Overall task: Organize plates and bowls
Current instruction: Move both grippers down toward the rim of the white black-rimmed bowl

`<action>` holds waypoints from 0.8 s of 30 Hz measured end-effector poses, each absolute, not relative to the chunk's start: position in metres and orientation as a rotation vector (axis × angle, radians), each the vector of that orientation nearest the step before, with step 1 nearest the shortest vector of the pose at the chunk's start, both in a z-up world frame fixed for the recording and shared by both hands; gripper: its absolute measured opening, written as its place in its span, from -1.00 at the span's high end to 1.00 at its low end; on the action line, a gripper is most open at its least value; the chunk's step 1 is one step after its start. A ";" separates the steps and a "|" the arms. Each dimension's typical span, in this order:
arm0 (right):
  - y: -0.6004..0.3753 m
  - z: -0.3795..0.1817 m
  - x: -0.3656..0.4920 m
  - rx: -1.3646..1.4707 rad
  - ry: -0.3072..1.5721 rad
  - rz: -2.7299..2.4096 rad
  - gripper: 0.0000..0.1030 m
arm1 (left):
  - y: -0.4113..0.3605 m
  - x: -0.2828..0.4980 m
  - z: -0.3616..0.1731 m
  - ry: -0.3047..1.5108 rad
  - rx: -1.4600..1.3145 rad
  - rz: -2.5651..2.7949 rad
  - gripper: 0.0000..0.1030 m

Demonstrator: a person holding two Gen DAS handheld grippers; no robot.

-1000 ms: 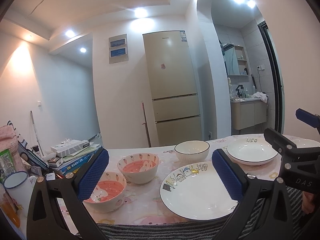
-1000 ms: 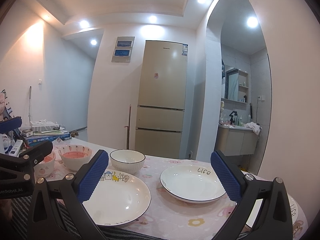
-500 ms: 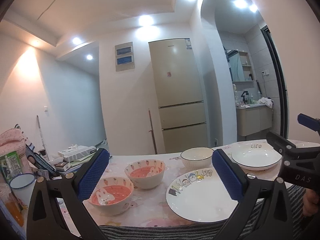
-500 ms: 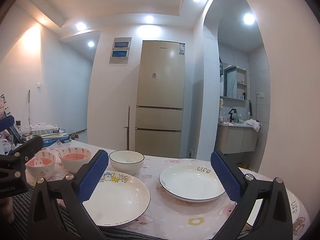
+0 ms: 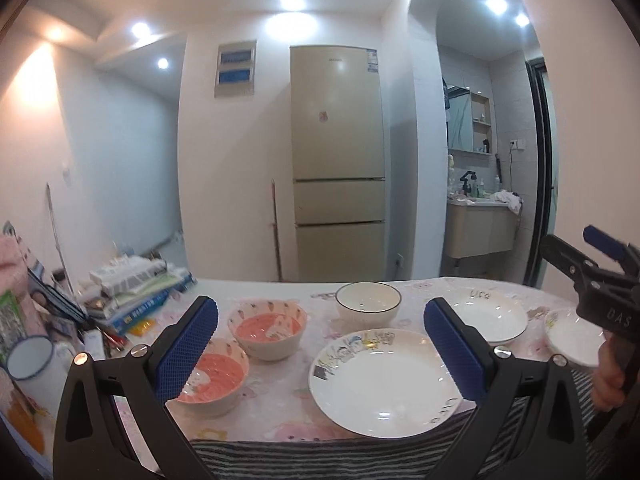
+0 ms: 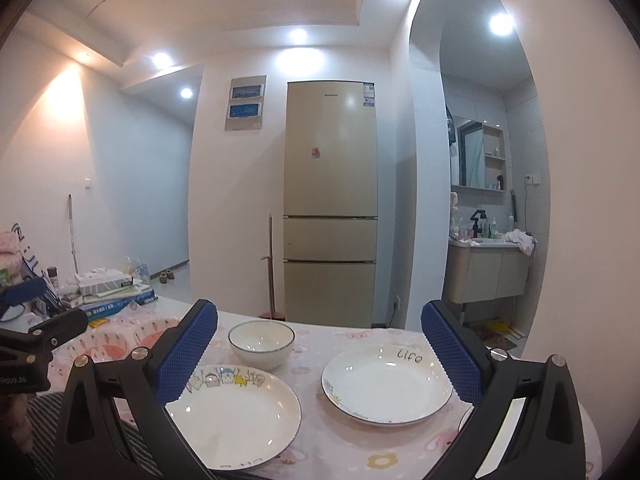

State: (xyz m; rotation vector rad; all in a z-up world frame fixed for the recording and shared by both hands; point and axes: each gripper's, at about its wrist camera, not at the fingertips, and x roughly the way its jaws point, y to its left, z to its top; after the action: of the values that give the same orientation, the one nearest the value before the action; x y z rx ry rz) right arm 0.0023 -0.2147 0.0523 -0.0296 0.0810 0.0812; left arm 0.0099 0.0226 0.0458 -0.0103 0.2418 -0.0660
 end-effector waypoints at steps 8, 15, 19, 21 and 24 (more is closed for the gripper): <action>-0.215 0.092 0.005 0.006 0.014 0.122 -1.00 | 0.031 0.019 0.088 0.213 -0.044 -0.056 -1.00; -0.202 0.137 0.016 0.053 -0.042 0.169 -1.00 | 0.030 0.024 0.132 0.122 -0.030 -0.009 -1.00; -0.197 0.150 0.030 0.057 -0.014 0.139 -1.00 | 0.024 0.028 0.144 0.096 -0.023 0.006 -1.00; -0.199 0.157 0.042 0.073 0.015 0.144 -0.99 | 0.021 0.035 0.151 0.103 -0.021 0.011 -1.00; -0.207 0.167 0.059 0.092 0.075 0.145 -0.97 | 0.020 0.049 0.160 0.152 -0.038 0.011 -1.00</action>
State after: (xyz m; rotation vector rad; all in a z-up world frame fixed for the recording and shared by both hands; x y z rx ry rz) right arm 0.0591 -0.2074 0.1672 0.0923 0.0746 0.1450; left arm 0.0488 0.0199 0.1599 -0.0375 0.1516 0.0112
